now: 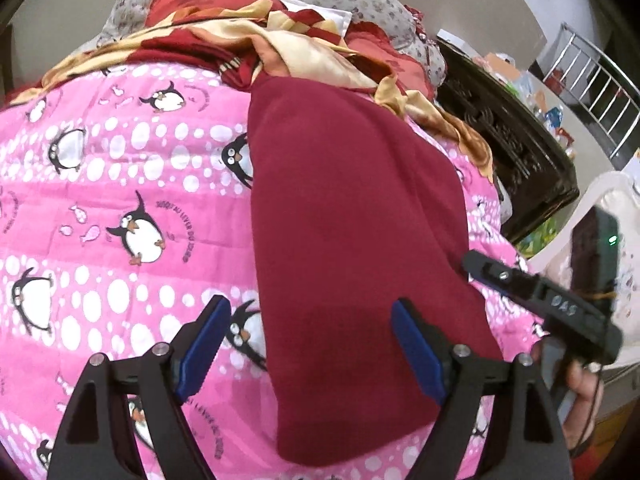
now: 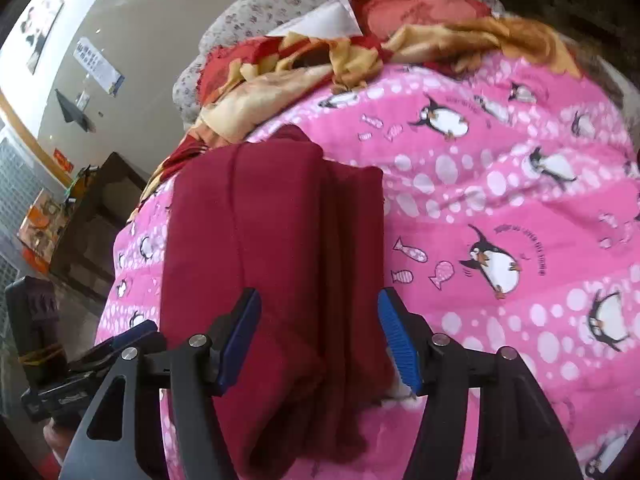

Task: Fold small clothes

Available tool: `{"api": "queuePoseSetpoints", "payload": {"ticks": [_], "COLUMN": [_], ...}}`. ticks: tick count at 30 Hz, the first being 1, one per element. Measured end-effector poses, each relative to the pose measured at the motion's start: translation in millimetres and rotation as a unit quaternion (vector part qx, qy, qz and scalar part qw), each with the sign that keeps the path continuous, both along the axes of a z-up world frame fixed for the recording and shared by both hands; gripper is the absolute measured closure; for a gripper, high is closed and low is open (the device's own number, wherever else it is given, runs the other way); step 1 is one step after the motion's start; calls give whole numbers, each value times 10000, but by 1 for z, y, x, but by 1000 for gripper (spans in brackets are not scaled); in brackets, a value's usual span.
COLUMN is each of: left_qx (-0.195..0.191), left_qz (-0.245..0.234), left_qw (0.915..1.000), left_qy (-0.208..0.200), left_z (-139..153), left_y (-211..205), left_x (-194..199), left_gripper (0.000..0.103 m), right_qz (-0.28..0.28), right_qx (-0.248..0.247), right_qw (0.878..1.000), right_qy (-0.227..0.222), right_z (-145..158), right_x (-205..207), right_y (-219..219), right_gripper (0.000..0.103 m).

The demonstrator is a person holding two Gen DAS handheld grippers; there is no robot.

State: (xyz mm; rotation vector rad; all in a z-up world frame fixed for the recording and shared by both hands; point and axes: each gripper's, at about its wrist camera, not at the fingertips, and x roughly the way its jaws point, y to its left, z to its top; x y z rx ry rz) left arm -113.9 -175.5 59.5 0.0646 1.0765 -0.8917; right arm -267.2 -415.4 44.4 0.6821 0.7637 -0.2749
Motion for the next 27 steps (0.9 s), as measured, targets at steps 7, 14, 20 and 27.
{"api": "queuePoseSetpoints", "payload": {"ticks": [7, 14, 20, 27], "left_qx": [-217, -265, -321, -396], "left_qz": [-159, -196, -164, -216], "left_qw": [9990, 9974, 9966, 9956], "left_qy": [359, 637, 736, 825], "left_z": [-16, -35, -37, -7], "left_y": [-21, -40, -44, -18], "left_x": [16, 25, 28, 21], "left_gripper": [16, 14, 29, 58], "right_qz": [-22, 197, 358, 523], "right_qx": [372, 453, 134, 227], "right_qw": [9992, 9983, 9988, 9969], "right_qy": [-162, -313, -311, -542], "right_z": [-21, -26, -23, 9], "right_x": [12, 27, 34, 23], "right_y": [-17, -18, -4, 12], "right_gripper": [31, 28, 50, 64]}}
